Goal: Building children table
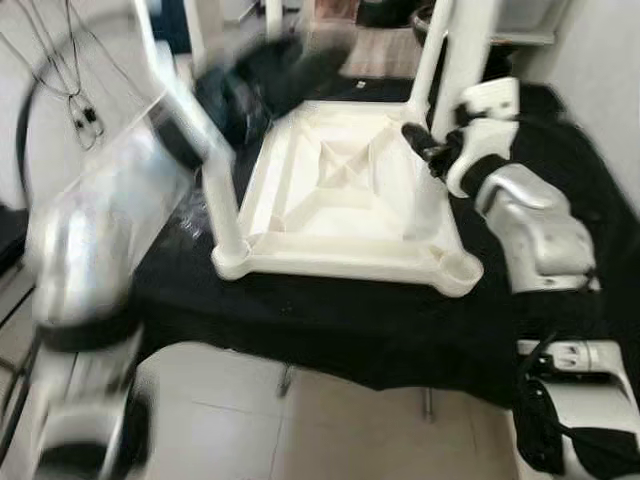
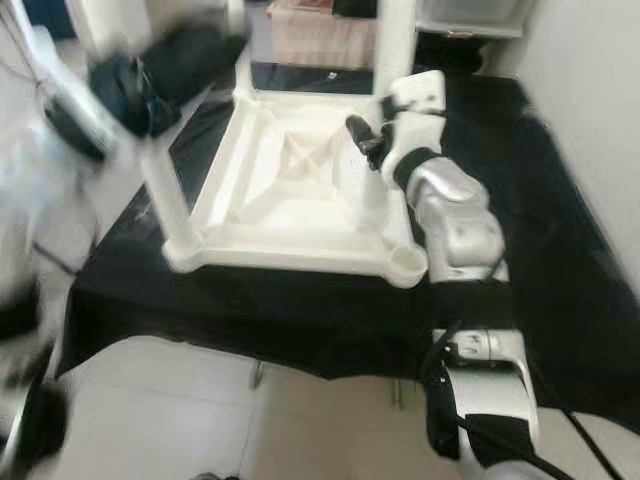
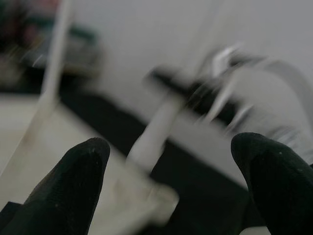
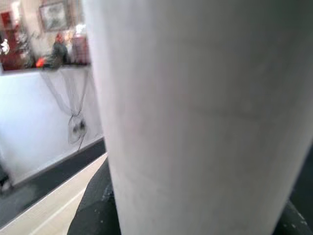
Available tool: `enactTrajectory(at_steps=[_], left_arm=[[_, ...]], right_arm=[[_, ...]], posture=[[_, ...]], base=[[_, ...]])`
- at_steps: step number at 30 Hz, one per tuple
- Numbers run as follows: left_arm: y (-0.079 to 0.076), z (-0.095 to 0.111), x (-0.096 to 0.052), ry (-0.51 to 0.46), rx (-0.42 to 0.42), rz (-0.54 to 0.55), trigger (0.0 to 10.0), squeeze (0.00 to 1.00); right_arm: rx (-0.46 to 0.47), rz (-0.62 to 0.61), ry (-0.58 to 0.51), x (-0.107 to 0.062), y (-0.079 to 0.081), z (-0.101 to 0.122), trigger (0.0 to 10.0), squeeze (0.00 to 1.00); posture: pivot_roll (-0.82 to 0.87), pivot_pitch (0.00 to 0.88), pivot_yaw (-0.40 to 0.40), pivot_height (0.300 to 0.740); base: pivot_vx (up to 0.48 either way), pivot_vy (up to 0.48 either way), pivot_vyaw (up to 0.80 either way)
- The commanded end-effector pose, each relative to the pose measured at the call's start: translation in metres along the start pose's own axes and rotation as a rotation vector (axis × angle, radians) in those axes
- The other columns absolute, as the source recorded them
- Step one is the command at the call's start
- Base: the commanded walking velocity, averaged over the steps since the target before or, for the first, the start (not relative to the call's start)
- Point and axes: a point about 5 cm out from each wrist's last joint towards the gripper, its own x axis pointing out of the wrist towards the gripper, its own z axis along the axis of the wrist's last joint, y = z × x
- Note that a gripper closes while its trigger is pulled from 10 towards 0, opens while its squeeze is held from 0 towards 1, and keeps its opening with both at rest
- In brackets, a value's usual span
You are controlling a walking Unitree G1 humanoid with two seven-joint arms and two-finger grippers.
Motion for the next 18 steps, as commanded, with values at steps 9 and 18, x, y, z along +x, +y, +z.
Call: enactTrajectory(at_steps=[9, 18], left_arm=[[-0.011, -0.077, -0.055, 0.241, 0.084, 0.287, 10.0, 0.00], [-0.044, -0.100, -0.064, 0.380, 0.237, 0.274, 10.0, 0.00]], right_arm=[[-0.040, 0.403, 0.028, -0.019, 0.023, -0.008, 10.0, 0.00], [-0.051, 0.385, 0.119, -0.019, 0.001, -0.028, 10.0, 0.00]], posture=[[0.04, 0.214, -0.008, 0.740], [0.03, 0.239, -0.015, 0.740]], base=[[0.000, 0.000, 0.00], [0.000, 0.000, 0.00]])
